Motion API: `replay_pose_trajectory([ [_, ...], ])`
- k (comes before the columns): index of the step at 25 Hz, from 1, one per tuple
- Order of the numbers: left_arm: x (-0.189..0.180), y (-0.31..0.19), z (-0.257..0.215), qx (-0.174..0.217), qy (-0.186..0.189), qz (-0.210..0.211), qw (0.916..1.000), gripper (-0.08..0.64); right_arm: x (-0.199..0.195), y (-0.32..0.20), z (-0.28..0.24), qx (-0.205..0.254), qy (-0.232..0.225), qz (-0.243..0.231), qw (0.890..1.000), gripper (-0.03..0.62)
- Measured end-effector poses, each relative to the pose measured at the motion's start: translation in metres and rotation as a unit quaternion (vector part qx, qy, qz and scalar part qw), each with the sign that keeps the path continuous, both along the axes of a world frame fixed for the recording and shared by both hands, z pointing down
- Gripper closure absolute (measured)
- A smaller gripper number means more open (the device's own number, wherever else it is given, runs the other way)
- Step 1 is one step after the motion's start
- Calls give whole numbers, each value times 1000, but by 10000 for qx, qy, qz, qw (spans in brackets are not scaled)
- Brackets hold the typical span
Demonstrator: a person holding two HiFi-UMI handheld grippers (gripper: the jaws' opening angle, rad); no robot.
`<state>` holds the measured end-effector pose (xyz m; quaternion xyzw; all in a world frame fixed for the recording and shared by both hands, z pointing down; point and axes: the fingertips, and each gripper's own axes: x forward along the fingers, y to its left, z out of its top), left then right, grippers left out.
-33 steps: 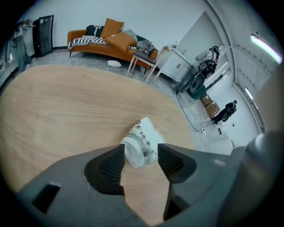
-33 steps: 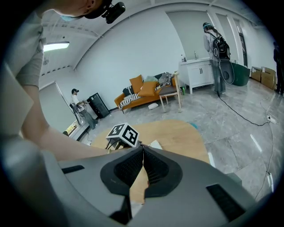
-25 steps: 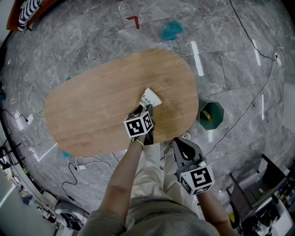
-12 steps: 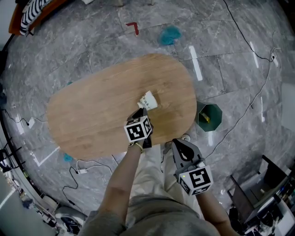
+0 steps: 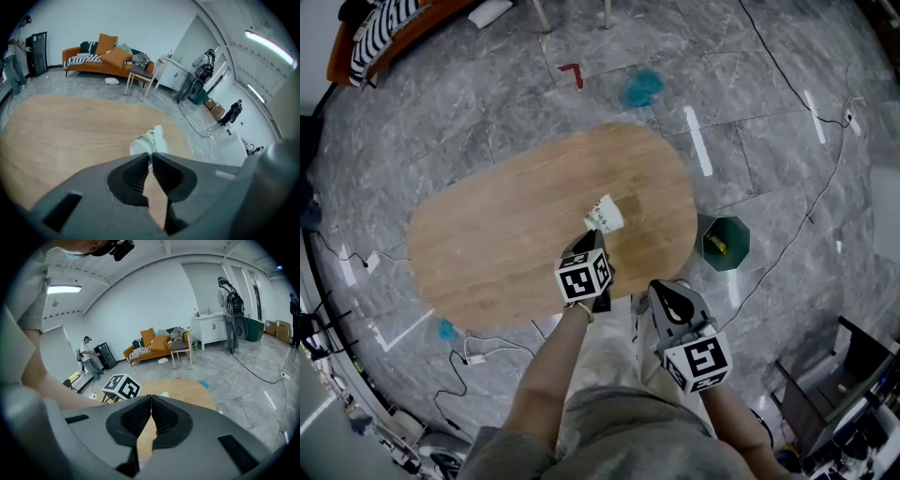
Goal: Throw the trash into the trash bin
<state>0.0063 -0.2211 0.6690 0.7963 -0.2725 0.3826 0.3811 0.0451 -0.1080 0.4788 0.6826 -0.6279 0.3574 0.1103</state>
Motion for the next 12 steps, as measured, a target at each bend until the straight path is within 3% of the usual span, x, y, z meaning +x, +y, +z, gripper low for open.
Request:
replay_pose_trajectory([
  [12, 14, -4, -65, 254, 330, 348, 9985, 523, 9, -5, -34, 220, 271, 90, 9994, 583],
])
